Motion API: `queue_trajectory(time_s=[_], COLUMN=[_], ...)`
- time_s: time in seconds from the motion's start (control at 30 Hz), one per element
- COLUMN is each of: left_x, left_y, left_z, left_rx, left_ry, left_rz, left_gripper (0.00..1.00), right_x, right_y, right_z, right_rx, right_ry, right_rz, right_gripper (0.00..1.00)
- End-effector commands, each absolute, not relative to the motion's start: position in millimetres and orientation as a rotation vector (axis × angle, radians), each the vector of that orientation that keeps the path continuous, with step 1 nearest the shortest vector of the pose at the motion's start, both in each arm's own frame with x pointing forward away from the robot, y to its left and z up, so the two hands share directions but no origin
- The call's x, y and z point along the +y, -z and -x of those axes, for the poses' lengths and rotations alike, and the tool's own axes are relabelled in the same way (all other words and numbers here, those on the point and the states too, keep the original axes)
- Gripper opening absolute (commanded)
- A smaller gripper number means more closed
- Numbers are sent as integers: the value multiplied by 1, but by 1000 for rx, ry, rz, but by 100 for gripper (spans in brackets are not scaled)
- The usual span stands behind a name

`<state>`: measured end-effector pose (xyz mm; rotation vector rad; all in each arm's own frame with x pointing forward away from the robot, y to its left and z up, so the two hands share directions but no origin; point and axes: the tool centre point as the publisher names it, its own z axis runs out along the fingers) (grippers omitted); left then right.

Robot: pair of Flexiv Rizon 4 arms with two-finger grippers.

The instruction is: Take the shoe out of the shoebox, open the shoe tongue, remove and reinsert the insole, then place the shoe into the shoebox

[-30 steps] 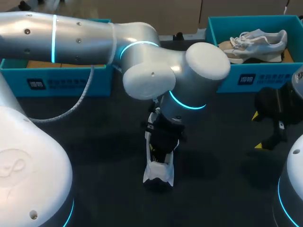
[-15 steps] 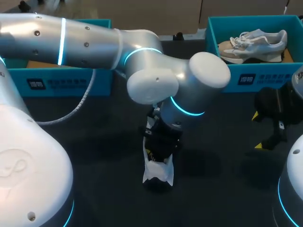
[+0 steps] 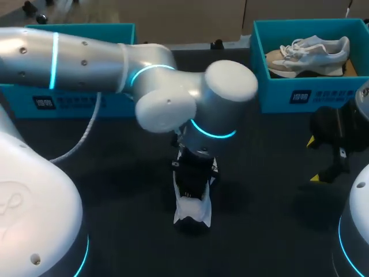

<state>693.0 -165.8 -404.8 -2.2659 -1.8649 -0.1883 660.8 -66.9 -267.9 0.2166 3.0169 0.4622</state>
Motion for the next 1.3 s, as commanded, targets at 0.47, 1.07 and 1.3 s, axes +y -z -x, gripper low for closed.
queue_trajectory(time_s=[0.47, 1.07, 1.3], left_x=[-181, -185, -196], left_y=[428, 378, 384], left_z=[-684, -678, -676], left_rx=[-2075, -1963, -1995], left_ry=[-166, -40, -106], left_rz=[2334, 2406, 2441], left_gripper=[0, 0, 0], right_x=[-67, -67, -67], right_y=[268, 268, 268], right_z=[-659, -659, -659], right_rx=[3014, 3014, 3014], right_ry=[-460, -460, -460], right_rz=[-217, -217, -217], right_gripper=[100, 100, 100])
